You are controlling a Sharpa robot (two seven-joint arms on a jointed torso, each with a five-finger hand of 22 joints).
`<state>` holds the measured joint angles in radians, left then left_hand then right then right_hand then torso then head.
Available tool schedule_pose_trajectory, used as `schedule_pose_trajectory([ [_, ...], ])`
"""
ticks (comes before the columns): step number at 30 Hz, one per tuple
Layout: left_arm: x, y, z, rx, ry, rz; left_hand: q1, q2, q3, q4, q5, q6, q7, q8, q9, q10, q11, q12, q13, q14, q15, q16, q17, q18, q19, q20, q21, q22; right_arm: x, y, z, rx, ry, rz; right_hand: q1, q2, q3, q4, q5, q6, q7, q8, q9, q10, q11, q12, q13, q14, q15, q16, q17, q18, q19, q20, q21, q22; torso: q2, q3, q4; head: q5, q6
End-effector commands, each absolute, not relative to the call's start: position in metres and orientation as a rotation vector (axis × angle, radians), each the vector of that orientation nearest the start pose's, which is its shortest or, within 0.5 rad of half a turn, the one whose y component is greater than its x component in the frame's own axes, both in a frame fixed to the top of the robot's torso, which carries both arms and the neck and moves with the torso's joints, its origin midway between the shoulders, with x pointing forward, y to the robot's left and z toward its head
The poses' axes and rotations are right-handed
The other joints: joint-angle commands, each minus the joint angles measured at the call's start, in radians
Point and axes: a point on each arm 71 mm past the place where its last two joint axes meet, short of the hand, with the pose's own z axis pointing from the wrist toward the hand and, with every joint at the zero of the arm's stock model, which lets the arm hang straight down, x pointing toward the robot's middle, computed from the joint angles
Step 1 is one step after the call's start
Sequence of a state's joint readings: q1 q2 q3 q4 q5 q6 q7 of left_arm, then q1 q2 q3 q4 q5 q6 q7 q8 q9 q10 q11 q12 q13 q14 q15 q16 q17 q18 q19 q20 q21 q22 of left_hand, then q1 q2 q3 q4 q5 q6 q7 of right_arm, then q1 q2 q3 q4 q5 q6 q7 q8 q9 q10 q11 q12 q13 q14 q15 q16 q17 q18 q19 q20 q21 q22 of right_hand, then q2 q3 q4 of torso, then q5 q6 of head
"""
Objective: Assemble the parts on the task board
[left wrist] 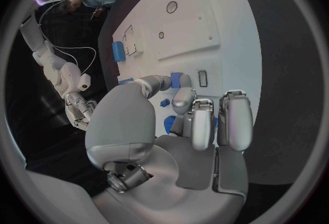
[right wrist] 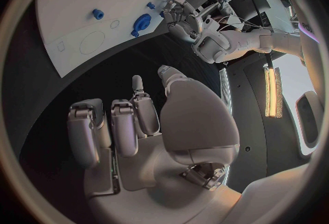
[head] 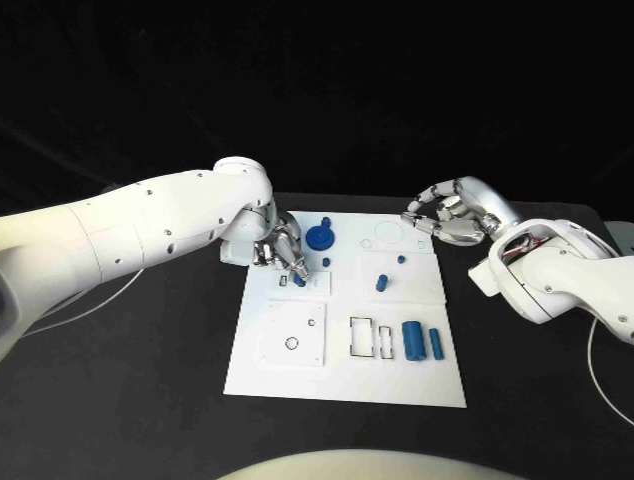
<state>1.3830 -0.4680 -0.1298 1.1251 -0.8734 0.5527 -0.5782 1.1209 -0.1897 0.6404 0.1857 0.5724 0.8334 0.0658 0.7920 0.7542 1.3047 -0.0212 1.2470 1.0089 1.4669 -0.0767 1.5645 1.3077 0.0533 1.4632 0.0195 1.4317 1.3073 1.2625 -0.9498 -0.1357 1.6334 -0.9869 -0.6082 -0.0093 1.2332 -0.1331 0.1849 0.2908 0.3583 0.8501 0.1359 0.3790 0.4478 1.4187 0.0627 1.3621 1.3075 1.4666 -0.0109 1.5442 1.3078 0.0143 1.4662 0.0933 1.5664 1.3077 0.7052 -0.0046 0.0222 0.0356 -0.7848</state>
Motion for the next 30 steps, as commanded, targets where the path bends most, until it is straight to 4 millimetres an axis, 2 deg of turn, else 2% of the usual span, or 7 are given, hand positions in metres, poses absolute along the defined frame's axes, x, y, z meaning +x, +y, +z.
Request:
schedule_pose_trajectory([
  [1, 0.537, 0.138, -0.200, 0.040, 2.663, -0.320, 0.000, 0.007, 0.204, -0.207, 0.002, 0.004, -0.009, 0.003, 0.001, 0.003, -0.001, 0.003, -0.001, 0.102, -0.009, 0.003, 0.258, -0.005, 0.039, -0.007, 0.004, 0.049, 0.467, -0.233, -0.170, 0.318, 1.524, 0.836, -0.004, -0.006, 0.007, -0.002, 0.004, -0.004, 0.001, 0.007, 0.002, 0.000, -0.008, -0.004, 0.102, 0.090, -0.006, -0.003, 0.206, -0.012, 0.101, -0.006, -0.004, 0.258, 0.000, -0.0005, 0.0006, 0.000, 0.000],
  [14, 0.536, 0.137, -0.206, 0.039, 2.671, -0.313, -0.001, 0.009, 0.204, -0.206, 0.004, 0.004, -0.009, 0.003, 0.002, 0.004, -0.001, 0.003, 0.001, 0.102, -0.009, 0.003, 0.257, -0.005, 0.039, -0.008, 0.003, 0.048, 0.467, -0.233, -0.170, 0.317, 1.524, 0.836, -0.003, -0.007, 0.009, -0.002, 0.004, -0.004, 0.000, 0.008, 0.002, 0.000, -0.008, -0.004, 0.102, 0.090, -0.006, -0.003, 0.206, -0.012, 0.101, -0.006, -0.004, 0.258, 0.000, 0.0003, -0.0024, 0.001, -0.004],
  [30, 0.533, 0.131, -0.217, 0.040, 2.691, -0.312, -0.002, 0.011, 0.203, -0.205, 0.005, 0.004, -0.009, 0.003, 0.002, 0.005, -0.001, 0.005, 0.003, 0.102, -0.009, 0.003, 0.257, -0.005, 0.039, -0.008, 0.003, 0.048, 0.467, -0.232, -0.170, 0.316, 1.526, 0.838, -0.003, -0.008, 0.010, -0.002, 0.005, -0.003, 0.000, 0.009, 0.002, 0.000, -0.008, -0.004, 0.103, 0.090, -0.006, -0.003, 0.205, -0.012, 0.101, -0.006, -0.004, 0.258, 0.000, 0.0003, -0.0015, -0.003, -0.006],
])
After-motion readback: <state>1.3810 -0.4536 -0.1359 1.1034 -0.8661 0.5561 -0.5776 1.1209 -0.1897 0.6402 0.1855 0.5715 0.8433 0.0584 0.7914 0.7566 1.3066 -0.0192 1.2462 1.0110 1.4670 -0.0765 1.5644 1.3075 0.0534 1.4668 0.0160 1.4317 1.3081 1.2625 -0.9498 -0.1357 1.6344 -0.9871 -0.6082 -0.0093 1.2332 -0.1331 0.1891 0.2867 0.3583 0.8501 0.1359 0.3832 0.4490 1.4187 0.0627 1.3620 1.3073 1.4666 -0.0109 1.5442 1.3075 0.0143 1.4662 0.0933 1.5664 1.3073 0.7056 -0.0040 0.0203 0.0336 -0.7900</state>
